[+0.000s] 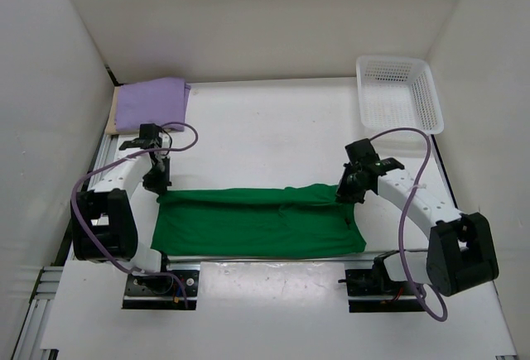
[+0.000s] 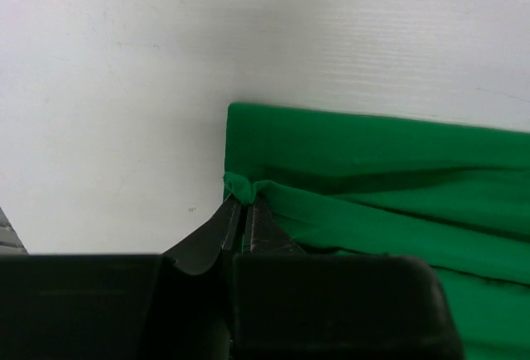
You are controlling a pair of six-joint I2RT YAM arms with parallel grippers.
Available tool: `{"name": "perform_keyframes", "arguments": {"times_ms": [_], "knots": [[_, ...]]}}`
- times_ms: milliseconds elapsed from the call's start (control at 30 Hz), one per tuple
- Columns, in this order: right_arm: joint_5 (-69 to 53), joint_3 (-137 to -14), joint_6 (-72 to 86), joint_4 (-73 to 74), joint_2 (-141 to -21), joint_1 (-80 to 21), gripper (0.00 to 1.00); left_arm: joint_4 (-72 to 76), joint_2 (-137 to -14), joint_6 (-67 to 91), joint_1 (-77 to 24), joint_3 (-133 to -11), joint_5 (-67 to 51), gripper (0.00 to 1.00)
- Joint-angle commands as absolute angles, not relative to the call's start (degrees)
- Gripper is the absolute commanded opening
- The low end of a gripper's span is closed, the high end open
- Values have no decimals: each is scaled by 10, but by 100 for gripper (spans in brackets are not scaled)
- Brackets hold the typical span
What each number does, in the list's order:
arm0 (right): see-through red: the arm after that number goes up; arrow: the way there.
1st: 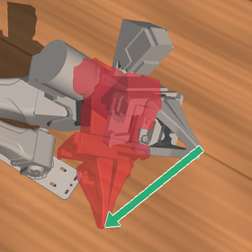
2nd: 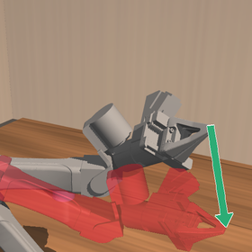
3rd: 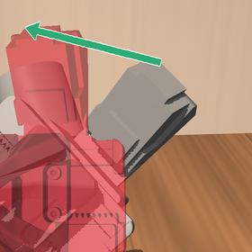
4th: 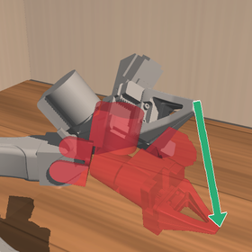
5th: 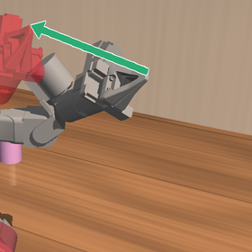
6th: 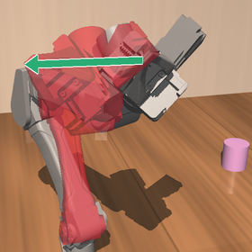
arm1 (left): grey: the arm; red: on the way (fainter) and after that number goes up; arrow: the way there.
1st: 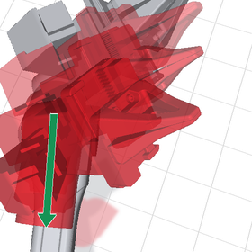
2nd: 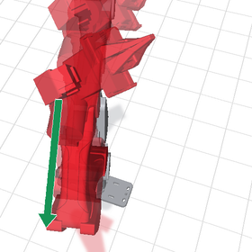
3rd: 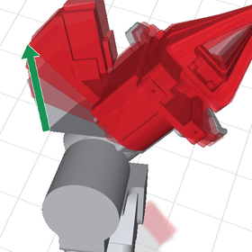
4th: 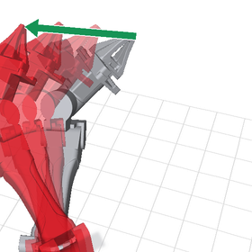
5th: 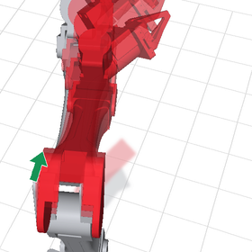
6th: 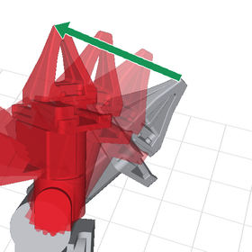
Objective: Fold and stack the t-shirts
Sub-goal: Fold the other side of the tshirt into a rectangle
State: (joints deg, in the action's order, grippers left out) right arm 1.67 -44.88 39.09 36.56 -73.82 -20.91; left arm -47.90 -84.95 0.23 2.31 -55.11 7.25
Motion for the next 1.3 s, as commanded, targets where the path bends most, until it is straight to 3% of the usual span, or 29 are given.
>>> {"name": "perform_keyframes", "arguments": {"times_ms": [0, 333, 467, 633, 767, 1267], "knots": [[47, -448, 393, 352, -716, -194, 0, -454, -830, 0, 16, -557, 105, 12], [36, -448, 398, 334, -740, -189, 0, -454, -824, 0, -12, -561, 98, 13], [29, -553, 393, 329, -808, -174, 0, -448, -884, 0, -12, -652, 91, 13], [29, -785, 388, 361, -965, -142, 0, -448, -1001, 0, -12, -797, 107, 12], [24, -861, 375, 386, -1024, -137, 0, -448, -1023, 0, -12, -823, 114, 12], [18, -599, 381, 334, -853, -154, 0, -448, -916, 0, -12, -676, 102, 10]]}}
